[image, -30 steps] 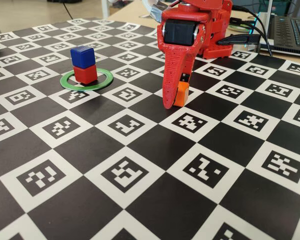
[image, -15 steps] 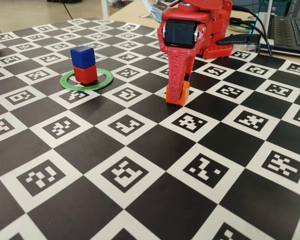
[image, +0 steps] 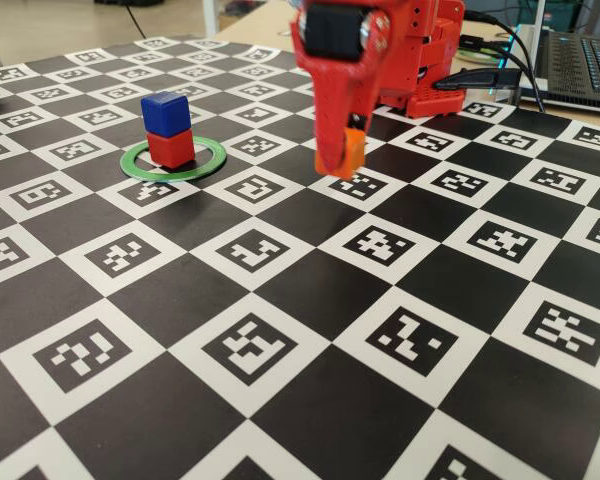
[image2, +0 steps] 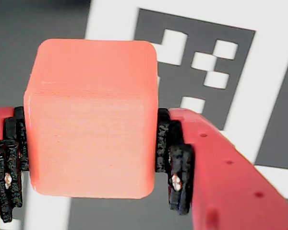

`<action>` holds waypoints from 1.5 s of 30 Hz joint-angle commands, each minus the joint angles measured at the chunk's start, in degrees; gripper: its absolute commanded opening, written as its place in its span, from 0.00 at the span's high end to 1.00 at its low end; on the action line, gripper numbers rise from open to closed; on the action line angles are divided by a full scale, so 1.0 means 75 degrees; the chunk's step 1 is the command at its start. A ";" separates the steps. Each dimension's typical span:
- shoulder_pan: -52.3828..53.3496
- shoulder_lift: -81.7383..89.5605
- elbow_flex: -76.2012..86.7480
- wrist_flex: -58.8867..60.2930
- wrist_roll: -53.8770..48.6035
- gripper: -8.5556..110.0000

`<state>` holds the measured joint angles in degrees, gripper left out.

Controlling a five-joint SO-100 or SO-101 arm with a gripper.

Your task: Grab the red cube then put it in the green circle then put the blue cube on top and finally the orange cube on top

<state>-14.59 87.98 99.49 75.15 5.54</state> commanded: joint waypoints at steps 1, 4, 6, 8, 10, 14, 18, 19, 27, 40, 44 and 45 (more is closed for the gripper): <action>0.1008 0.0621 -0.1605 0.0703 -0.0082 0.90; 0.1781 0.0598 -0.2297 0.1078 -0.0328 0.90; 0.2168 0.0516 -0.2707 0.1348 -0.0633 0.90; 0.2484 0.0398 -0.3117 0.1664 -0.0902 0.90; 0.2742 0.0246 -0.3492 0.1969 -0.1148 0.90; 0.3223 -0.0023 -0.3996 0.2273 -0.1664 0.90; 0.3586 -0.0223 -0.4219 0.2391 -0.2203 0.90; 0.3645 -0.0258 -0.4230 0.2402 -0.2320 0.90; 0.3902 -0.0445 -0.4137 0.2250 -0.3211 0.90; 0.3984 -0.0773 -0.3469 0.1301 -0.3527 0.90; 0.4066 -0.0809 -0.3211 0.1055 -0.3621 0.90; 0.4078 -0.0820 -0.3152 0.1008 -0.3645 0.90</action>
<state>15.21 80.33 76.11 84.11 -21.27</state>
